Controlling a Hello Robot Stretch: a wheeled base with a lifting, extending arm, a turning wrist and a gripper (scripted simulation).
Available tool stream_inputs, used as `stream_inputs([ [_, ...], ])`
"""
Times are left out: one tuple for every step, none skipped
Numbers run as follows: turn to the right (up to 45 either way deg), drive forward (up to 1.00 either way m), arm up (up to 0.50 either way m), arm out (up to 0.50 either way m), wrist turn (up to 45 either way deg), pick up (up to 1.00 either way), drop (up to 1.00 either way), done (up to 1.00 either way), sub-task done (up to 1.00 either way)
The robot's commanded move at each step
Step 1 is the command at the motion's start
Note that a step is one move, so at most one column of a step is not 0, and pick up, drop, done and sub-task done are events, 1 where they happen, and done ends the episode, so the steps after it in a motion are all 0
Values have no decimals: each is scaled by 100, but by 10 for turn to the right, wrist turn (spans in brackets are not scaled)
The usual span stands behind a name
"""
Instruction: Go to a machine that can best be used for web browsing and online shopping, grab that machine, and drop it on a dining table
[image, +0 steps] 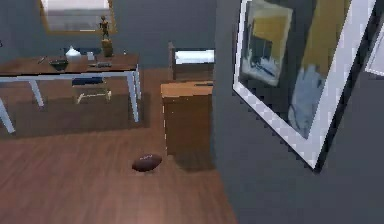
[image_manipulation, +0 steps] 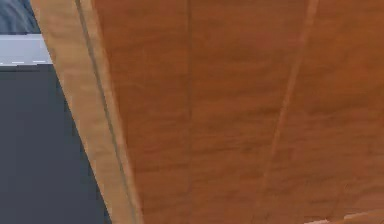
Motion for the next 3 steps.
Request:
stream_inputs([
  [-450,0,0,0,0,0,0,0,0],
  [-90,0,0,0,0,0,0,0,0],
  [0,100,0,0,0,0,0,0,0],
])
